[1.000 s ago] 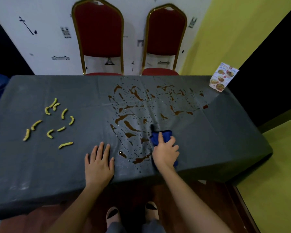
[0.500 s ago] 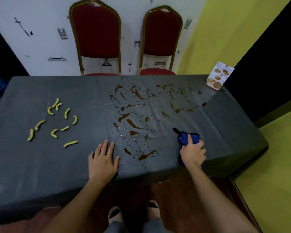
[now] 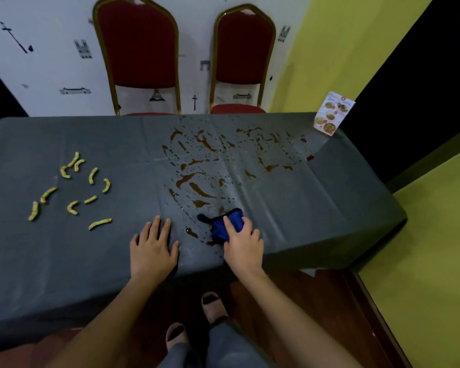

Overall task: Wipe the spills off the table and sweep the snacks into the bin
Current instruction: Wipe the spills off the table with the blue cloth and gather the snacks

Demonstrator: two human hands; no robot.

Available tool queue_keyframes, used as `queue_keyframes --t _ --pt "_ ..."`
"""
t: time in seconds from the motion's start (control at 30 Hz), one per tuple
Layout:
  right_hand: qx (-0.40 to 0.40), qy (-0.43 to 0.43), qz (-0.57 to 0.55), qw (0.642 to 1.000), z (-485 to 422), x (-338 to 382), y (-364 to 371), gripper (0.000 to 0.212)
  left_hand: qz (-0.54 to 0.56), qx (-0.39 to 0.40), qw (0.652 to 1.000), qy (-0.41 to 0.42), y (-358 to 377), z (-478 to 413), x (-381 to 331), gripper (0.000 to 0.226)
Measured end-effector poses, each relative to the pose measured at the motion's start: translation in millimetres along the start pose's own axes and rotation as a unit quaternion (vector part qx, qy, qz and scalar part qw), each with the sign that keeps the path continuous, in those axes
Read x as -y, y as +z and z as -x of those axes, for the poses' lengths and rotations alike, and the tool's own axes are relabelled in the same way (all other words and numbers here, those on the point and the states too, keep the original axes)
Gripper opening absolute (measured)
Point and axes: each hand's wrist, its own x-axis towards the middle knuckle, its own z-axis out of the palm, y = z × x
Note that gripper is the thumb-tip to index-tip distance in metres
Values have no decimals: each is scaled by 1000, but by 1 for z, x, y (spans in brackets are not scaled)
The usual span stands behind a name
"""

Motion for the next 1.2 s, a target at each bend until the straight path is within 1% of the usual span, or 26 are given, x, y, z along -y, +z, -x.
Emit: queue_keyframes --t 0.13,0.2,0.27,0.3,0.37,0.47,0.57,0.63,0.73,0.8,0.83,0.9,0.97,1.07,1.2 --pt "-26 60 -5 998 -20 -44 -6 61 -4 2 1000 8 2 -4 -1 65" --pt "-29 112 -6 993 -26 -72 -6 62 -7 5 1000 15 5 -2 -2 65" --pt "-26 182 -26 983 -35 -93 -8 61 -13 13 1000 20 9 1 -3 65" --pt "-23 213 -33 976 -39 -97 -9 60 -14 15 1000 21 10 2 -3 65" --pt "-13 245 -26 969 -46 -91 -11 60 -10 11 1000 14 11 3 -1 67" --pt "-15 220 -9 975 -46 -65 -11 62 3 -5 1000 12 13 8 5 72" --pt "-33 149 9 988 -44 -29 -9 64 11 -36 999 -20 13 14 15 70" --pt "-40 97 9 994 -41 3 -6 65 16 -38 998 -41 14 17 23 68" --pt "-5 15 -9 1000 -32 47 -3 71 17 -34 998 -51 15 19 26 68" --pt "27 -28 -8 999 -27 59 -3 72 12 -36 998 -54 14 20 23 67" --pt "31 -36 -10 999 -27 58 -4 72 11 -37 998 -52 14 20 22 67" --pt "13 -39 -16 999 -33 43 -7 68 14 -38 998 -44 13 18 21 67" --pt "-12 -22 -15 1000 -43 17 -9 65 19 -42 998 -37 12 15 19 67" --pt "-32 53 -14 998 -62 -26 -12 63 19 -42 998 -35 11 13 18 67" --pt "-43 164 -22 985 -83 -72 -18 59 5 -39 999 -34 13 14 21 67"
